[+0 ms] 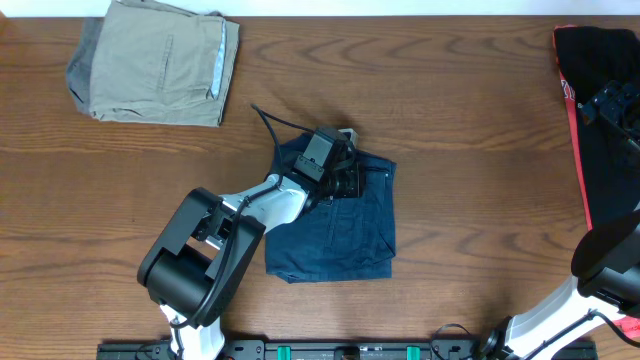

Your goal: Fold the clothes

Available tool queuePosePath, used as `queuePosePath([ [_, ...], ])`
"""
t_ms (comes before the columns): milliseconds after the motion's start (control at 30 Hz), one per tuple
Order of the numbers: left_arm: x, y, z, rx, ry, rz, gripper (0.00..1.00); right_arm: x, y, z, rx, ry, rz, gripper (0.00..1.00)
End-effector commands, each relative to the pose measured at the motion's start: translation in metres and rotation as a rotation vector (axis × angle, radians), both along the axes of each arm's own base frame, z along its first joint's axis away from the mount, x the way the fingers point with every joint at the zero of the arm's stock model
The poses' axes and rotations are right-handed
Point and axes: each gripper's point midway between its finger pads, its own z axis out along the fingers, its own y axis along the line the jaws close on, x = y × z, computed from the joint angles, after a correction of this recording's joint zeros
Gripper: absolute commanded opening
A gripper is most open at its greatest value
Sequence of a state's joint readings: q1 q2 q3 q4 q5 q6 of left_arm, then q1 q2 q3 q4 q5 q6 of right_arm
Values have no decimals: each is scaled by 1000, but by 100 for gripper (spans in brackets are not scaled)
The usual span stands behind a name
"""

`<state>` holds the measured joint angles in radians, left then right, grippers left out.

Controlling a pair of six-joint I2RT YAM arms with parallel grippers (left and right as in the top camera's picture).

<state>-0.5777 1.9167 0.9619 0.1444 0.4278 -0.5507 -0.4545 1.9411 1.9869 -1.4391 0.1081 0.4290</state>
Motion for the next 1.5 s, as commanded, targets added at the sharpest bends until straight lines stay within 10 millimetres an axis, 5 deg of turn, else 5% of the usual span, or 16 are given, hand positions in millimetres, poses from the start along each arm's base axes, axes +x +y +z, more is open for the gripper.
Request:
queuePosePath([
  [0, -3, -6, 15, -42, -4, -22, 7, 0, -3, -1, -5, 2, -16, 99],
  [100, -6, -14, 57, -121, -52, -62, 8, 0, -3, -1, -4, 3, -16, 99],
  [167, -10, -13, 87, -148, -95, -77, 17, 0, -3, -1, -5, 2, -16, 99],
  [267, -19, -4, 126, -138, -203, -137, 73, 0, -3, -1, -4, 3, -16, 99],
  [333, -26, 7, 146, -122, -251, -160, 98, 0, -3, -1, -5, 2, -16, 99],
  [500, -37, 63, 170, -36, -271, -115, 98, 0, -3, -1, -4, 3, -16, 99],
  [700, -43, 202, 140, 356, -112, 267, 98, 0, -3, -1, -5, 2, -16, 99],
  [833, -63, 257, 118, 477, 48, 406, 98, 0, -3, -1, -4, 3, -16, 99],
  [1033, -81, 269, 86, 510, 192, 408, 98, 0, -3, -1, -5, 2, -16, 99],
  [1200, -91, 240, 58, 406, 256, 232, 98, 0, -3, -1, -5, 2, -16, 99],
  [1467, -77, 197, 24, 190, 280, 63, 98, 0, -3, -1, -5, 2, -16, 99],
])
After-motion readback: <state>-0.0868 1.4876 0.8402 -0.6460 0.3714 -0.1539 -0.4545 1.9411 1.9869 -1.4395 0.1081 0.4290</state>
